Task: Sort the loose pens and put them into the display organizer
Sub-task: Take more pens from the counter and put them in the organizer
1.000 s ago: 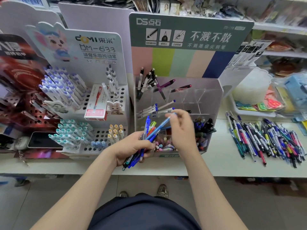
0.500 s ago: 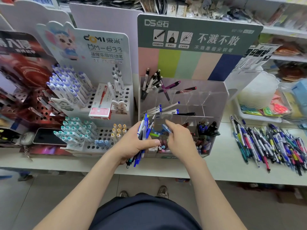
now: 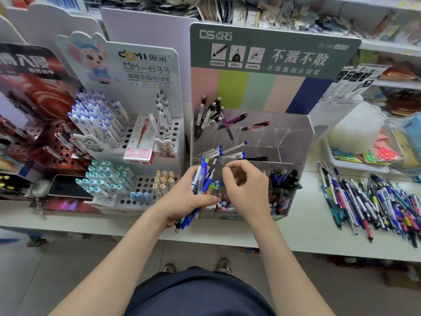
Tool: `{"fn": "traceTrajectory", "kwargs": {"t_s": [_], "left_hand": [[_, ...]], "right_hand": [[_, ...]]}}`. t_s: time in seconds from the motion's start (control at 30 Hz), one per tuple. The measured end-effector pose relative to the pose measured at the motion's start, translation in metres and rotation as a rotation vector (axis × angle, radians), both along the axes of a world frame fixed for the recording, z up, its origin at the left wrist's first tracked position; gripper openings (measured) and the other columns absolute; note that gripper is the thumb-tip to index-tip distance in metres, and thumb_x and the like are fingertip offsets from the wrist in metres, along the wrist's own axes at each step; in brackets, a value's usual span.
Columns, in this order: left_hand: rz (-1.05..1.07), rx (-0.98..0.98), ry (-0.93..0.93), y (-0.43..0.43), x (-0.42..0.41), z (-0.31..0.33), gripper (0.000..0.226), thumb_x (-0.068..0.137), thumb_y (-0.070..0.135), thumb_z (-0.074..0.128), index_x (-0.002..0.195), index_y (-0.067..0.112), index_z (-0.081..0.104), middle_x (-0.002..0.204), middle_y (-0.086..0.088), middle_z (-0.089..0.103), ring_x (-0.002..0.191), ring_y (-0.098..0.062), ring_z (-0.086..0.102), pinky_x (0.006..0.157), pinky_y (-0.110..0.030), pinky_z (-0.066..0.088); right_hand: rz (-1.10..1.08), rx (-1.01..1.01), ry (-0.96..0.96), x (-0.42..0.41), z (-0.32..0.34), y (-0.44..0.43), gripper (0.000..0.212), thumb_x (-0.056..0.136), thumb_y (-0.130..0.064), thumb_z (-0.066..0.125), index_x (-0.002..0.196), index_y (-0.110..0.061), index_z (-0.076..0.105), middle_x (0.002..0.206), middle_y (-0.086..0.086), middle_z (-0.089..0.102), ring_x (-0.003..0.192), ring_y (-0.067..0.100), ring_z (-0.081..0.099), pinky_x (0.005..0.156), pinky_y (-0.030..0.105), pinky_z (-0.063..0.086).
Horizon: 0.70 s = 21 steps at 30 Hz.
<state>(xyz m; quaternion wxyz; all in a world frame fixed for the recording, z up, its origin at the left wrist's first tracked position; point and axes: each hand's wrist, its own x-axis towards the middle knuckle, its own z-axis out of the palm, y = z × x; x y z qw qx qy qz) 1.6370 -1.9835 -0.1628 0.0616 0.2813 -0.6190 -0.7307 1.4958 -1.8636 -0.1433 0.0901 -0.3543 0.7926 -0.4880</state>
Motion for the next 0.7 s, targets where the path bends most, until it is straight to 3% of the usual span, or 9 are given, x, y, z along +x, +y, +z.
{"fn": "traceTrajectory", "kwargs": {"t_s": [0.1, 0.17, 0.3, 0.4, 0.47, 0.57, 0.63, 0.7], "left_hand": [[0.024, -0.071, 0.002, 0.004, -0.004, 0.003, 0.062, 0.084, 0.003, 0.085, 0.131, 0.029, 0.053, 0.097, -0.010, 0.070, 0.079, -0.015, 0.065, 0.065, -0.029, 0.055], [0.025, -0.123, 0.016, 0.006, -0.007, 0.004, 0.060, 0.082, 0.000, 0.082, 0.128, 0.027, 0.055, 0.106, -0.005, 0.073, 0.089, -0.016, 0.072, 0.071, -0.027, 0.058], [0.008, -0.156, 0.019, 0.006, -0.008, 0.009, 0.069, 0.076, 0.009, 0.095, 0.130, 0.024, 0.055, 0.116, -0.002, 0.075, 0.108, -0.021, 0.075, 0.090, -0.039, 0.064], [0.020, -0.085, 0.030, 0.005, -0.008, 0.008, 0.071, 0.076, 0.023, 0.097, 0.134, 0.027, 0.056, 0.118, -0.003, 0.076, 0.112, -0.033, 0.073, 0.093, -0.055, 0.062], [0.027, -0.059, 0.031, 0.006, -0.010, 0.007, 0.067, 0.078, 0.030, 0.095, 0.134, 0.029, 0.058, 0.113, -0.009, 0.076, 0.098, -0.044, 0.071, 0.085, -0.063, 0.059], [0.013, -0.025, 0.010, 0.008, -0.013, 0.007, 0.048, 0.090, 0.036, 0.084, 0.129, 0.027, 0.057, 0.089, -0.006, 0.068, 0.070, -0.027, 0.055, 0.056, -0.041, 0.051], [0.037, 0.041, 0.016, 0.009, -0.015, 0.006, 0.037, 0.100, 0.038, 0.072, 0.127, 0.021, 0.055, 0.089, -0.008, 0.057, 0.066, -0.019, 0.049, 0.055, -0.034, 0.045], [0.069, 0.116, 0.022, 0.008, -0.017, 0.005, 0.030, 0.107, 0.036, 0.063, 0.124, 0.014, 0.052, 0.091, -0.008, 0.054, 0.065, -0.018, 0.047, 0.054, -0.032, 0.042]], "right_hand": [[0.053, 0.110, -0.315, 0.013, 0.010, -0.004, 0.029, 0.080, -0.047, 0.088, 0.087, -0.025, 0.071, 0.073, -0.004, 0.074, 0.067, 0.013, 0.071, 0.064, 0.035, 0.063], [0.025, 0.247, -0.366, 0.017, 0.005, -0.008, 0.038, 0.074, -0.057, 0.089, 0.085, -0.025, 0.071, 0.071, -0.006, 0.075, 0.067, 0.011, 0.073, 0.064, 0.043, 0.065], [0.095, 0.250, -0.488, 0.009, 0.006, -0.005, 0.018, 0.089, -0.044, 0.080, 0.089, -0.026, 0.080, 0.077, -0.006, 0.079, 0.075, 0.014, 0.077, 0.073, 0.049, 0.066], [0.095, 0.235, -0.530, 0.007, 0.011, -0.001, 0.010, 0.092, -0.028, 0.072, 0.088, -0.025, 0.080, 0.077, -0.002, 0.079, 0.076, 0.021, 0.078, 0.074, 0.053, 0.066], [0.036, 0.224, -0.554, 0.009, 0.011, -0.003, 0.009, 0.088, -0.024, 0.069, 0.085, -0.023, 0.077, 0.073, 0.000, 0.077, 0.075, 0.026, 0.078, 0.071, 0.056, 0.065], [-0.031, 0.082, -0.576, 0.012, 0.012, -0.004, 0.003, 0.086, -0.017, 0.067, 0.086, -0.016, 0.070, 0.068, 0.005, 0.073, 0.061, 0.025, 0.071, 0.068, 0.055, 0.065], [-0.104, -0.087, -0.527, 0.013, 0.015, -0.001, 0.012, 0.087, -0.007, 0.066, 0.094, -0.014, 0.061, 0.067, 0.009, 0.072, 0.057, 0.028, 0.064, 0.061, 0.053, 0.062], [-0.178, -0.240, -0.450, 0.013, 0.020, 0.003, 0.032, 0.089, -0.001, 0.069, 0.108, -0.020, 0.052, 0.072, 0.014, 0.072, 0.061, 0.035, 0.070, 0.060, 0.051, 0.061]]}}
